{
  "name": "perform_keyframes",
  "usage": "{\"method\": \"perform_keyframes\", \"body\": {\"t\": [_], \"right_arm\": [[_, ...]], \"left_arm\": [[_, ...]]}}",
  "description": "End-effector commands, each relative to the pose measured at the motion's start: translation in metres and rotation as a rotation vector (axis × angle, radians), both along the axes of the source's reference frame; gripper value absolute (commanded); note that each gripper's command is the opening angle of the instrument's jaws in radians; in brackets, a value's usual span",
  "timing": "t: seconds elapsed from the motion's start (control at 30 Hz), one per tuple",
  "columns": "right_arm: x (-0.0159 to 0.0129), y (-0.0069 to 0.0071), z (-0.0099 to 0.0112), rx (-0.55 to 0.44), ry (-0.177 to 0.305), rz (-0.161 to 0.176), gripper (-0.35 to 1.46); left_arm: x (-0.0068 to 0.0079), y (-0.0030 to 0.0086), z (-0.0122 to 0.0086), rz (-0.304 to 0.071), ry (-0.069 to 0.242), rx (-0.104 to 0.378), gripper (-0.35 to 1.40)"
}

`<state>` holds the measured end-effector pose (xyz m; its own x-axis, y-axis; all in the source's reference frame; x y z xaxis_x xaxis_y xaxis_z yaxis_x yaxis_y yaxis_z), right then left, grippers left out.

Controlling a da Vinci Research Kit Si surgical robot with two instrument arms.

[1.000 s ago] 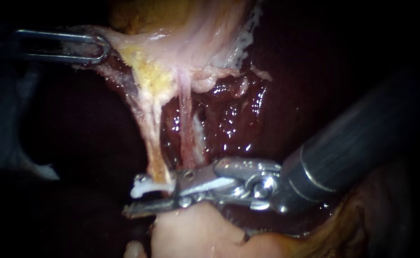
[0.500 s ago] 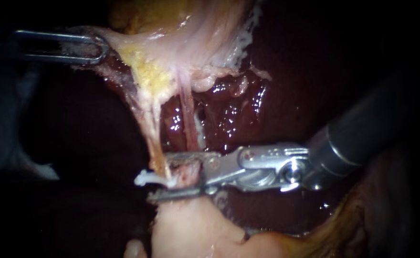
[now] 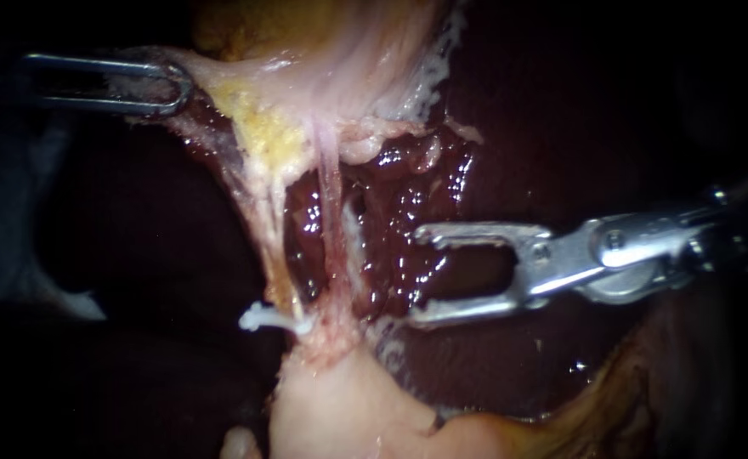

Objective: Going back first clip left tube

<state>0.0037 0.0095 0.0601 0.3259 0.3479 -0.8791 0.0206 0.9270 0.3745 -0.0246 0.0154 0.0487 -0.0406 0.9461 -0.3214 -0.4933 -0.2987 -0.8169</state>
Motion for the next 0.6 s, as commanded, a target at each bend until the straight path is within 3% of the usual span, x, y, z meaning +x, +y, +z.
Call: {"method": "perform_keyframes", "body": {"t": [0.03,0.3,0.6], "right_arm": [[-0.0005,0.0001,0.0000,-0.004,0.000,-0.001,0.50],[-0.0022,0.0006,0.0003,-0.021,0.001,-0.006,0.50],[-0.0021,0.0006,0.0003,-0.021,0.001,-0.006,0.50]], "left_arm": [[0.0000,0.0000,0.0000,0.000,0.000,0.000,-0.35],[-0.0002,-0.0001,0.0002,-0.001,0.001,-0.001,-0.35],[-0.0029,-0.0013,0.0024,0.004,0.003,-0.015,-0.35]]}}
